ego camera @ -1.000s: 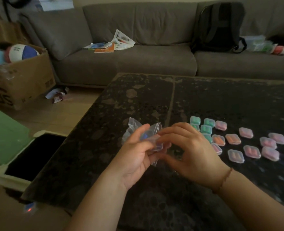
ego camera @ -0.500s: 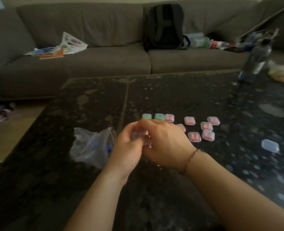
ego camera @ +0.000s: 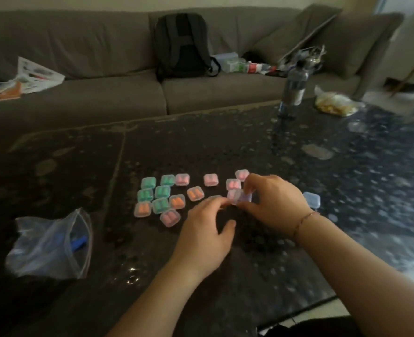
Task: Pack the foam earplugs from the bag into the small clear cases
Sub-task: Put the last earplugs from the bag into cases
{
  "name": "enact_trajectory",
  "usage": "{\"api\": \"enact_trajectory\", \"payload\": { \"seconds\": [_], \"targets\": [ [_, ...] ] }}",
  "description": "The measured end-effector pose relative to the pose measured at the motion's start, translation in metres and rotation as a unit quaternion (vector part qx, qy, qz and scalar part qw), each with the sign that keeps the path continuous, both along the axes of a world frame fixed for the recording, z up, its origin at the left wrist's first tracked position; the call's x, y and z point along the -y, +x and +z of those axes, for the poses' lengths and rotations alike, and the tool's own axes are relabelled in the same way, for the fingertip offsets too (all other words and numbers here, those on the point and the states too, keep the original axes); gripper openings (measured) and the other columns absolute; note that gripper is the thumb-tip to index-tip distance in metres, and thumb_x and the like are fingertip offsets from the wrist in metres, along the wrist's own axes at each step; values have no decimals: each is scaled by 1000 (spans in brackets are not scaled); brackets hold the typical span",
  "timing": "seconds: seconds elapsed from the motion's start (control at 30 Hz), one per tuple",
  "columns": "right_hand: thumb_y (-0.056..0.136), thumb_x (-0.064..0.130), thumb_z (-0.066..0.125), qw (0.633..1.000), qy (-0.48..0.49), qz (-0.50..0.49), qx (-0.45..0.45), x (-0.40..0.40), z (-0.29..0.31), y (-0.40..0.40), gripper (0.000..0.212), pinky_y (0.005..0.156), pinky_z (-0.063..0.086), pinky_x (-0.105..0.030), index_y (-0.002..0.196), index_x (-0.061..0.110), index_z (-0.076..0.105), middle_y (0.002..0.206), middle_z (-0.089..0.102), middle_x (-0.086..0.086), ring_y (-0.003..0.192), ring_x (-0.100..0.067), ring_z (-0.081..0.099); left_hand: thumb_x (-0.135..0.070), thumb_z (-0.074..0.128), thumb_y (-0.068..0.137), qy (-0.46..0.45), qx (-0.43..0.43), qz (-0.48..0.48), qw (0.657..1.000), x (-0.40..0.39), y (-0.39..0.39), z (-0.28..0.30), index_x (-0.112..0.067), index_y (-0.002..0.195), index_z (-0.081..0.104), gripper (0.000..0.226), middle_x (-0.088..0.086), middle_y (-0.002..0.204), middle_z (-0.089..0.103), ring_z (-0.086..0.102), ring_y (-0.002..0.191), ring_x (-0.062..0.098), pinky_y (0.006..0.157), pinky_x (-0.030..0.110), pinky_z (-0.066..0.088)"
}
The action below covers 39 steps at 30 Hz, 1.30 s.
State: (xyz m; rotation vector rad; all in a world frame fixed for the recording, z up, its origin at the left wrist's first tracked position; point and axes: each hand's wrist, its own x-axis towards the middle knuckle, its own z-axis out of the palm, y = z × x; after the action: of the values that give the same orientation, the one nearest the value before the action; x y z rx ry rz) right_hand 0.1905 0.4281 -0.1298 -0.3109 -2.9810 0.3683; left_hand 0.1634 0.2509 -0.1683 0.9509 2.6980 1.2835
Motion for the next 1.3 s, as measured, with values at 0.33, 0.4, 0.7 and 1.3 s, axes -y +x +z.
{"api": "enact_trajectory", "payload": {
  "seconds": [0.33, 0.4, 0.7, 1.3],
  "targets": [
    [90, 47, 55, 997, -30, -54, 37, -46, -17, 11, 16, 94, 45, -36, 99, 35, 60, 111, 61, 10, 116, -16, 48, -35, 58, 96, -153, -105, -41, 982, -79, 4, -7, -31, 124, 59, 28, -13, 125, 57, 43, 127, 12, 102, 35, 36],
    [86, 37, 60, 997, -25, -76, 18, -59, -10, 17, 18, 96, 45, -38, 104, 35, 63, 119, 60, 9, 121, -18, 44, -33, 58, 96, -143, -111, -36, 983, -79, 3, -9, -29, 123, 61, 28, -11, 123, 59, 45, 126, 13, 102, 36, 39],
    [95, 24, 54, 973, -106, -192, 65, -92, -14, 28, 31, 94, 48, -36, 125, 21, 59, 129, 55, -8, 115, -25, 54, -21, 69, 90, 1, -120, 7, 993, -64, 3, -16, -23, 110, 72, 20, -12, 108, 67, 55, 105, 6, 91, 17, 39],
    [84, 31, 68, 902, -197, 290, -253, 151, 30, -28, 20, 75, 54, -35, 102, 22, 63, 102, 68, 10, 95, -7, 63, -25, 61, 82, 532, 445, 67, 718, 136, -9, 64, -9, 87, 83, 28, 13, 102, 78, 77, 89, 20, 72, 30, 64]
  ]
}}
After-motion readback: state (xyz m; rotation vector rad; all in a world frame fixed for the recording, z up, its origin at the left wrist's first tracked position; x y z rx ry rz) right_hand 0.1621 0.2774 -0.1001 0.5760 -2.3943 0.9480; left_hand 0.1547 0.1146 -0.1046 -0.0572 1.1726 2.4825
